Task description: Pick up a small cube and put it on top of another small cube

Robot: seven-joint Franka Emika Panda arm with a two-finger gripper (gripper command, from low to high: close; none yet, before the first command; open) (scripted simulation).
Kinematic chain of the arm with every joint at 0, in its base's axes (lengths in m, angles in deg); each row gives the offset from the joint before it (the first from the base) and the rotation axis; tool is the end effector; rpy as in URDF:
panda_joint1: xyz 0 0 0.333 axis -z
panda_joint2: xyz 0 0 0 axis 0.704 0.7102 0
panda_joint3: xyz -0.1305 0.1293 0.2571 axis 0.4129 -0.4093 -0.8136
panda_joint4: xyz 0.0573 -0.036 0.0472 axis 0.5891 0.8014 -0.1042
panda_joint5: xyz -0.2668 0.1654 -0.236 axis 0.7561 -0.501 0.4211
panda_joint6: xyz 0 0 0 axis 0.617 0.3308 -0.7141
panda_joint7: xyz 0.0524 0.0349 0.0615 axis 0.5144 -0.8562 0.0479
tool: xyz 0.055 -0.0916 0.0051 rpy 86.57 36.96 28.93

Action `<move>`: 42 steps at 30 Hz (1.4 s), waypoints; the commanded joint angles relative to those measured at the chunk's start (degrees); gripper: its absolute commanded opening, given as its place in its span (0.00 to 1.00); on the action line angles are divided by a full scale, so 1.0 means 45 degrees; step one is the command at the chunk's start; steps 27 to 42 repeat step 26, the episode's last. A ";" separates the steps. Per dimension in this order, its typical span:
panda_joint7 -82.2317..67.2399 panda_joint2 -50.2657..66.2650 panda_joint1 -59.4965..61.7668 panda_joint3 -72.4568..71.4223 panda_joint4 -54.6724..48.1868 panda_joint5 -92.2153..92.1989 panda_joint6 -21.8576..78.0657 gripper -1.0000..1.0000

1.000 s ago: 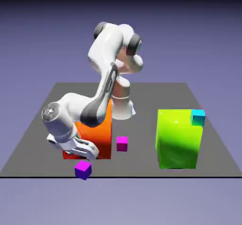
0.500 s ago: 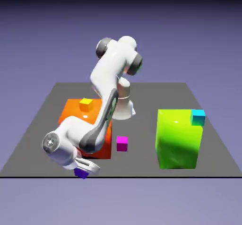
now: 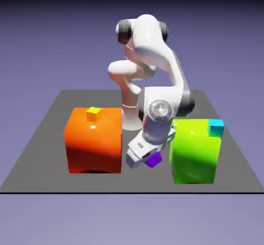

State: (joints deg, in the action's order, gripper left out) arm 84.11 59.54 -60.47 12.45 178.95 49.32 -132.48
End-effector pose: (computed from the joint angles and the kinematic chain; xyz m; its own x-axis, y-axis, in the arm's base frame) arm 0.5929 0.1385 0.3154 0.9008 0.1774 -0.3963 0.2314 -0.9685 0.0922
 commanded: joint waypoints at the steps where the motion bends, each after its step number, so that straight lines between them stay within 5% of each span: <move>1: -0.0539 -0.0404 -0.0153 -0.0462 0.0278 0.0577 -0.0198 0.00; 13: -0.6983 -0.5095 -0.1870 -0.5838 0.3600 0.7154 -0.2542 0.00; 22: -0.6234 -0.4263 -0.1537 -0.5449 0.4630 0.8194 -0.4272 0.00; 23: -0.6234 -0.4263 -0.1537 -0.5449 0.4630 0.8194 -0.4272 1.00; 42: -0.6751 -0.4818 -0.1750 -0.5721 0.3978 0.7548 -0.3166 1.00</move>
